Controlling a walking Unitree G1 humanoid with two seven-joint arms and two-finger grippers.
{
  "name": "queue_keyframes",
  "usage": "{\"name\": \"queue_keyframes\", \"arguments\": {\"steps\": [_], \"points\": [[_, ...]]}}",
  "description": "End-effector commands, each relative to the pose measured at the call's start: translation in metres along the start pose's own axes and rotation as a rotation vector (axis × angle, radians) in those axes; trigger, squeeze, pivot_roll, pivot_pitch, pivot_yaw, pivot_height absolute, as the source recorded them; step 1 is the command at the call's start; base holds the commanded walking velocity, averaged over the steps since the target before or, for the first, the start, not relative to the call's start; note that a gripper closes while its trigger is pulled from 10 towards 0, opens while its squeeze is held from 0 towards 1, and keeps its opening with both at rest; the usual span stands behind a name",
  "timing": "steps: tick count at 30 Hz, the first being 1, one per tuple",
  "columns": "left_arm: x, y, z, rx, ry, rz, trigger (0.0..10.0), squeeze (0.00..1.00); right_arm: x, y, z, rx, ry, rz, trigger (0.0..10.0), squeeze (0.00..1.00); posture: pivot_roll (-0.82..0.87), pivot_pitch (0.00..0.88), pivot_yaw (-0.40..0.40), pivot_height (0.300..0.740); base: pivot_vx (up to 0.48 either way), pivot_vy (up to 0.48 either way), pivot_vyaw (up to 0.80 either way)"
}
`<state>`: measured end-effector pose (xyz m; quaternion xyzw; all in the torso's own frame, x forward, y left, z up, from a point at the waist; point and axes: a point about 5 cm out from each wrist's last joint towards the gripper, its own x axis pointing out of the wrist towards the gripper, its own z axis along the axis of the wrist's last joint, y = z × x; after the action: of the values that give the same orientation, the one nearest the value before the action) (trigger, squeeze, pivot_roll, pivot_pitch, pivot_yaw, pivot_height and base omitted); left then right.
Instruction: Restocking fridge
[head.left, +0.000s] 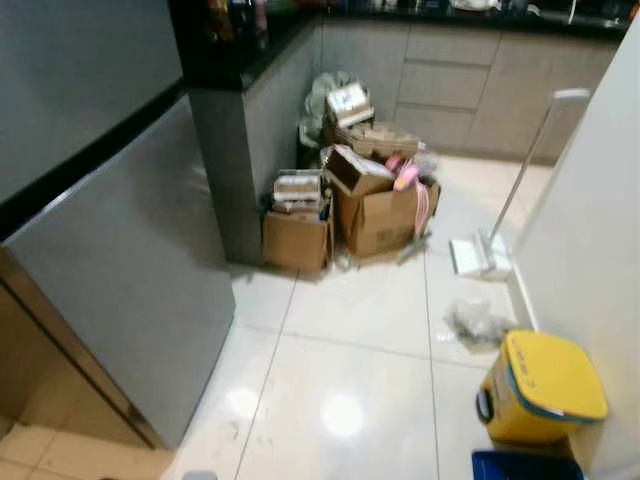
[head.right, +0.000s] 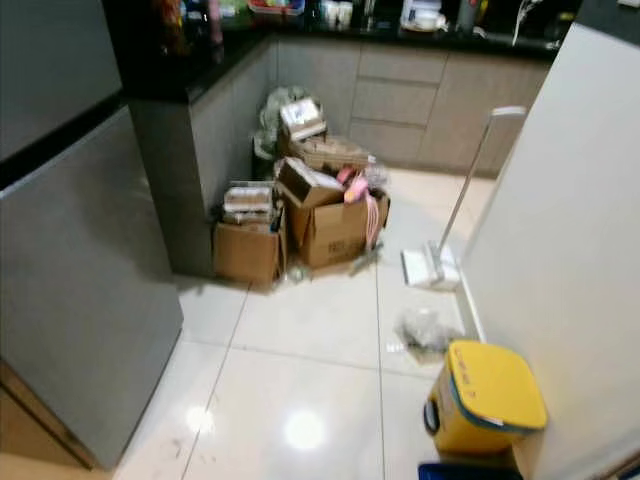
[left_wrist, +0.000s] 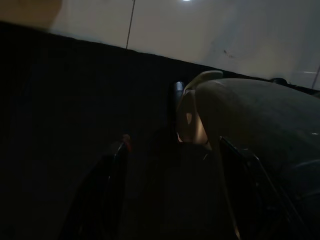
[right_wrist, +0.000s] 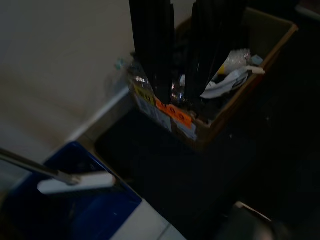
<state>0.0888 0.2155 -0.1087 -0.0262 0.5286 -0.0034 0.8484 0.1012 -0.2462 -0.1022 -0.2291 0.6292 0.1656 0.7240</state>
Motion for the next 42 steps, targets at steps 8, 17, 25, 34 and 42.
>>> {"name": "queue_keyframes", "arguments": {"steps": [8,17,25,34,42], "points": [[0.0006,-0.0087,-0.0064,0.01,0.028,-0.033,10.0,0.0,-0.0008,-0.0036,0.0004,0.01,-0.003,-0.013,10.0,0.0,-0.09,0.0,-0.051,0.74,0.0,-0.33,0.0],[0.0007,-0.0092,-0.0063,0.009,0.028,-0.036,10.0,0.0,-0.0008,-0.0037,0.0002,0.009,-0.001,-0.015,10.0,0.0,-0.09,0.0,-0.05,0.74,0.0,-0.329,0.0],[0.0007,-0.0089,-0.0066,-0.006,0.028,-0.028,10.0,0.0,-0.0008,-0.0036,0.0003,0.011,-0.001,-0.014,10.0,0.0,-0.09,0.0,-0.049,0.74,0.0,-0.072,0.0],[0.0009,-0.0092,-0.0061,-0.006,0.027,-0.032,10.0,0.0,-0.0007,-0.0033,0.0005,0.015,-0.002,-0.014,10.0,0.0,-0.09,0.0,-0.047,0.74,0.0,0.0,0.0],[0.0013,-0.0097,-0.0045,-0.004,0.022,-0.034,10.0,0.0,-0.0007,-0.0034,0.0004,0.017,-0.001,-0.015,10.0,0.0,-0.09,0.0,-0.048,0.74,0.0,0.0,0.0]]}}
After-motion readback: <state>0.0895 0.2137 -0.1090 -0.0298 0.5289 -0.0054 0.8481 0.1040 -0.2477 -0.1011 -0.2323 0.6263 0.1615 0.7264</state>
